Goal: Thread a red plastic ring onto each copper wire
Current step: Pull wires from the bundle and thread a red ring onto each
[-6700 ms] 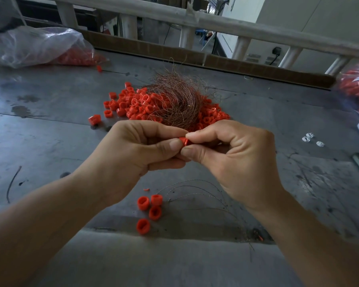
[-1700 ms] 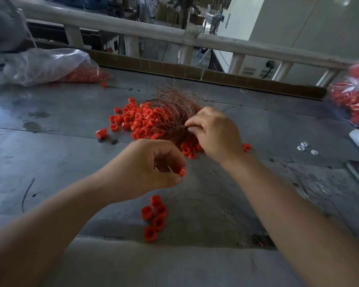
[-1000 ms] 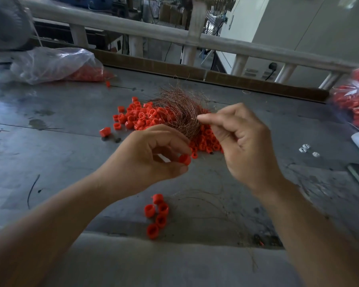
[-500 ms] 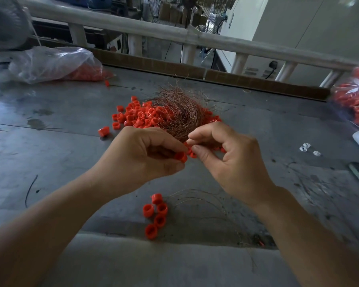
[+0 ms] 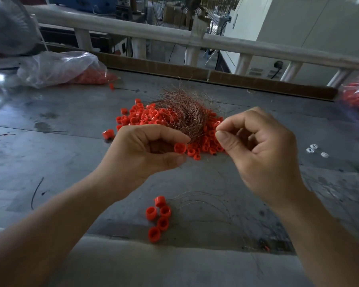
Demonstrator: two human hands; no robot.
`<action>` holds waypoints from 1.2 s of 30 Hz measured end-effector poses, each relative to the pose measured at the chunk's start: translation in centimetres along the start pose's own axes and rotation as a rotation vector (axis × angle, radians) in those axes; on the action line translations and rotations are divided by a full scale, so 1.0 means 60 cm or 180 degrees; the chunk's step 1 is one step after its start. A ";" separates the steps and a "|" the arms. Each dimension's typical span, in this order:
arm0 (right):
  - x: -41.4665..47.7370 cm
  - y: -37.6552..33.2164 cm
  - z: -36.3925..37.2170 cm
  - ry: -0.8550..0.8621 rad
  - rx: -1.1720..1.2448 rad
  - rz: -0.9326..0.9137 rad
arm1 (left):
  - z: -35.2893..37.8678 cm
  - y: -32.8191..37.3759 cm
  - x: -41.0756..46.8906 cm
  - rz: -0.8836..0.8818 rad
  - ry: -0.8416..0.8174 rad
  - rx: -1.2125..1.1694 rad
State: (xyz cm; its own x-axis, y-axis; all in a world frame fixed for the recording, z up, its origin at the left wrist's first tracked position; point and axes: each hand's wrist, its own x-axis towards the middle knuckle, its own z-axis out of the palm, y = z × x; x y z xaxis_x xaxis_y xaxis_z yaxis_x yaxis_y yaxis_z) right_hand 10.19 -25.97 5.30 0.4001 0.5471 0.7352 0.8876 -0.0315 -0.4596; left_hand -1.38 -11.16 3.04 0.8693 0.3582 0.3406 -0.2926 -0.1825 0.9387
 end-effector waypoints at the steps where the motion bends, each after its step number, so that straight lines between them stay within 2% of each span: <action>1: -0.002 -0.004 0.004 -0.0045 -0.0003 -0.0007 | 0.000 0.000 0.000 -0.0006 -0.0010 0.0004; 12: -0.014 -0.014 0.020 -0.0355 0.0116 0.0134 | 0.002 -0.003 -0.003 0.0067 -0.0116 -0.0186; 26: -0.017 -0.011 0.024 -0.0406 0.0056 0.0063 | -0.001 -0.003 -0.002 -0.0039 -0.0218 -0.0618; 36: -0.016 -0.013 0.023 -0.0464 -0.0037 0.0055 | -0.006 -0.002 -0.004 -0.0045 -0.0416 -0.0644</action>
State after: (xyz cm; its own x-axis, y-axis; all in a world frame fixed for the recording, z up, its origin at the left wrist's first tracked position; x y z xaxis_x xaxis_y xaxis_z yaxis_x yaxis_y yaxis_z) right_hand 8.78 -25.31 4.25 0.3786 0.6621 0.6467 0.8838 -0.0510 -0.4651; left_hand -1.71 -10.91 2.85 0.9142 0.2354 0.3299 -0.3425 0.0135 0.9394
